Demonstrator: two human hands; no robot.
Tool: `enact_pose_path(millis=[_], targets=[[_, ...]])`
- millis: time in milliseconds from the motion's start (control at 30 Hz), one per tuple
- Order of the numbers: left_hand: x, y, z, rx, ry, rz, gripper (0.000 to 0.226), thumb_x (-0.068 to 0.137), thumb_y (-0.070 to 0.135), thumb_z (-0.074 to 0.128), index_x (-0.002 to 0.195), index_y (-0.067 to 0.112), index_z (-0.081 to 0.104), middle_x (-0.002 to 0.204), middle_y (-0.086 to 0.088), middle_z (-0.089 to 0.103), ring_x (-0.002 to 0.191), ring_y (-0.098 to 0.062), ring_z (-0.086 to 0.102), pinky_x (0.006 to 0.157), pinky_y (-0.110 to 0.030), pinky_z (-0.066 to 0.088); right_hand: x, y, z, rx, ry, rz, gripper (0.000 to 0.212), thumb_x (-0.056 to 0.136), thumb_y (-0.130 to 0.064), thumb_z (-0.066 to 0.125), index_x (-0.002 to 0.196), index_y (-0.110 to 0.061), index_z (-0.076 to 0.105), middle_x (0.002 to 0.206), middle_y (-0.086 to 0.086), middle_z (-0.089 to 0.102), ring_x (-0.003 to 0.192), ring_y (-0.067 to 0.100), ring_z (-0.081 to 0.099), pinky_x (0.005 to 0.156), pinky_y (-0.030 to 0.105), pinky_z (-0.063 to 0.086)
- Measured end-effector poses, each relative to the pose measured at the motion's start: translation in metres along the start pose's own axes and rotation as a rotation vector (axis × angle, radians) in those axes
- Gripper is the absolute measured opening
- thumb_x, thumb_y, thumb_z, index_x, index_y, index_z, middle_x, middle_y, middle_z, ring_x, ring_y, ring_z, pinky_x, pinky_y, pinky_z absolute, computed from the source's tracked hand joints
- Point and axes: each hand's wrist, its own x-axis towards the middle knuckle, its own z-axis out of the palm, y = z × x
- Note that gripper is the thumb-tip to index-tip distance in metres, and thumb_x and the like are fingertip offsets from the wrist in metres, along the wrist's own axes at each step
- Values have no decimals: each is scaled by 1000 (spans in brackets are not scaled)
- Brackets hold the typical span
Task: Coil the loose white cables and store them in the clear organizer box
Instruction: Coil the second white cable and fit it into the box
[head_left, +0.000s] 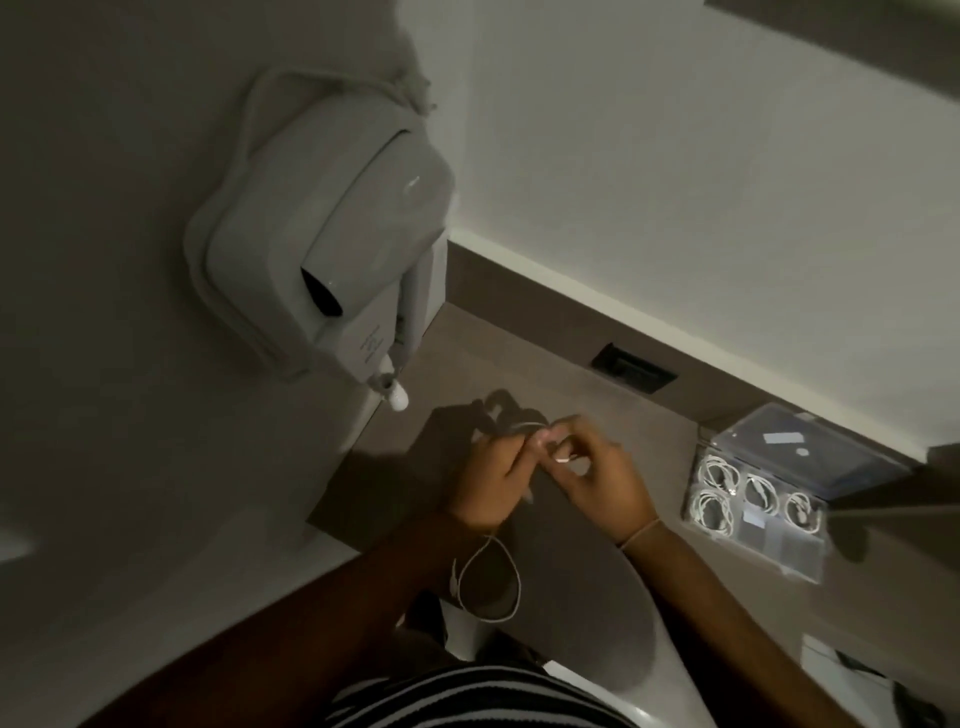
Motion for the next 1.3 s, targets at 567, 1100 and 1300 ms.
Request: enact_pose_path(millis=[567, 1100, 1300], targets=[[16, 204, -42, -1075, -808, 26, 49, 111, 47, 48, 131, 8, 70, 107, -18, 81, 103, -32, 79, 93, -40, 63, -14, -89, -125, 155, 191, 202, 12, 100, -7, 62, 101, -2, 72, 87, 7, 77, 78, 9, 69, 76, 18, 56], [18, 253, -4, -679, -734, 71, 81, 87, 92, 30, 59, 23, 61, 48, 7, 48, 36, -7, 37, 43, -15, 28, -50, -102, -262, 194, 257, -181, 25, 101, -27, 69, 81, -14, 76, 69, -5, 71, 61, -3, 61, 64, 13, 46], [34, 279, -29, -875, -845, 112, 62, 94, 71, 55, 55, 22, 50, 52, 2, 34, 38, -7, 31, 45, -16, 29, -16, -76, -235, 454, 405, -100, 39, 106, -17, 58, 68, -9, 65, 60, -3, 61, 62, 3, 54, 65, 16, 42]])
